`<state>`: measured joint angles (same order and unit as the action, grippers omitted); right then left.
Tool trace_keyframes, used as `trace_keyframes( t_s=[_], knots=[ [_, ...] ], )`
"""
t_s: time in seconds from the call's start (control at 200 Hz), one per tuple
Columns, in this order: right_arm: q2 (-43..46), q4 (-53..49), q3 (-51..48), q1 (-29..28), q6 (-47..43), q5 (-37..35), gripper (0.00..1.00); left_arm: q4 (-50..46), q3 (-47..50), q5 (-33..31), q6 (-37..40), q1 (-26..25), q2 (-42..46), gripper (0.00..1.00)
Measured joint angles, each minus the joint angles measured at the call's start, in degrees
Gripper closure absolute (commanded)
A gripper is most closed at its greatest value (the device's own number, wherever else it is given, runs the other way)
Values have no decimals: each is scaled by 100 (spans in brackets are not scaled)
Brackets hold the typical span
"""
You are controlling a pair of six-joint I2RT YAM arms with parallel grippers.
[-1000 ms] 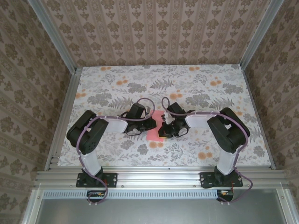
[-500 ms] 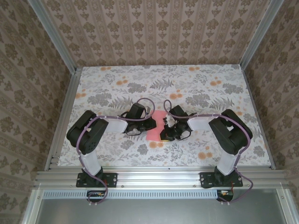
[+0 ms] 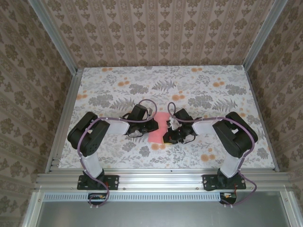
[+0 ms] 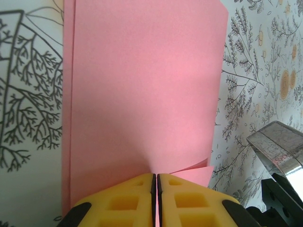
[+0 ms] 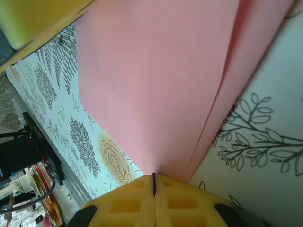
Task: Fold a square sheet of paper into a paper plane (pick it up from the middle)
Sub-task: Fold the triangle a second time at the center of the table.
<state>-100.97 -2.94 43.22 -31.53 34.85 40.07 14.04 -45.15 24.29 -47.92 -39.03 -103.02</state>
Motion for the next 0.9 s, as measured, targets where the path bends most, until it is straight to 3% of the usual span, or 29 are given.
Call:
trace_keyframes(
  t_s=[0.32, 0.5, 0.615, 0.9],
  knots=[
    [195, -127, -151, 101, 7, 22, 88, -33, -17, 0, 0, 0, 0, 87],
    [433, -413, -173, 170, 39, -26, 76, -57, -28, 0, 0, 0, 0, 87],
    [721, -640, -101, 236, 98, -299, 64, -125, -68, -7, 0, -28, 0, 86],
    [588, -778, 627, 291, 120, -957, 60, -605, -127, -31, 17, -44, 212, 83]
  ],
)
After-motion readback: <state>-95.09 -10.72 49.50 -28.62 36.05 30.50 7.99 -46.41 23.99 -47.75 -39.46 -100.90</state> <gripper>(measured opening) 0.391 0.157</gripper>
